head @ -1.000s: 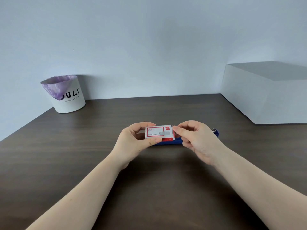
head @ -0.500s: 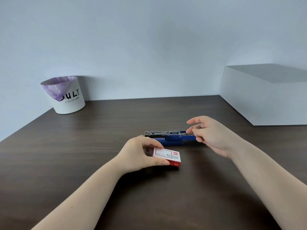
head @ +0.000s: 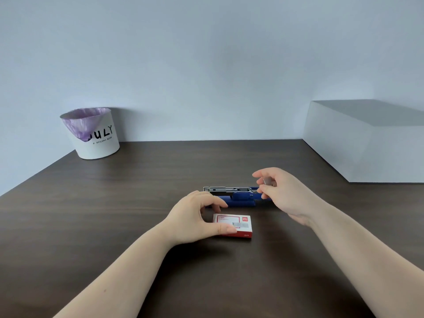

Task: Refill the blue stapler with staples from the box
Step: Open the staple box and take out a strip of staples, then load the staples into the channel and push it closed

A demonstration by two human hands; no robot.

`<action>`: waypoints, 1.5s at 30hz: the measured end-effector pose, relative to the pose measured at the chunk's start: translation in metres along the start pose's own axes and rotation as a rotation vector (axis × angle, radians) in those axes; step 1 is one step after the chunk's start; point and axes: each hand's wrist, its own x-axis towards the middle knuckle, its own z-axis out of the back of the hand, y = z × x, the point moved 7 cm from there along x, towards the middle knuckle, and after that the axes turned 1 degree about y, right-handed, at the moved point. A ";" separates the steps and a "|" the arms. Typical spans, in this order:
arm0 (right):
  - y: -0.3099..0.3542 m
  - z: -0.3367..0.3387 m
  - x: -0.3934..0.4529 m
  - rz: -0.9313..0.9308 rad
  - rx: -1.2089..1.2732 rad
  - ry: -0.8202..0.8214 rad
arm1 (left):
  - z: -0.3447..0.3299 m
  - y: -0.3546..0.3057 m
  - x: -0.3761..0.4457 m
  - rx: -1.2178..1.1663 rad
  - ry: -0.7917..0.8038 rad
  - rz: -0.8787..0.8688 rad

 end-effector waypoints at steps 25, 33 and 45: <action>0.060 -0.054 0.030 0.250 -0.484 0.293 | 0.020 0.054 0.016 0.052 -0.194 0.223; 0.069 -0.066 0.030 0.383 -0.669 0.334 | 0.016 0.052 0.020 0.083 -0.158 0.184; 0.053 -0.051 0.033 0.206 -0.483 0.288 | 0.015 0.055 0.025 0.077 -0.100 0.194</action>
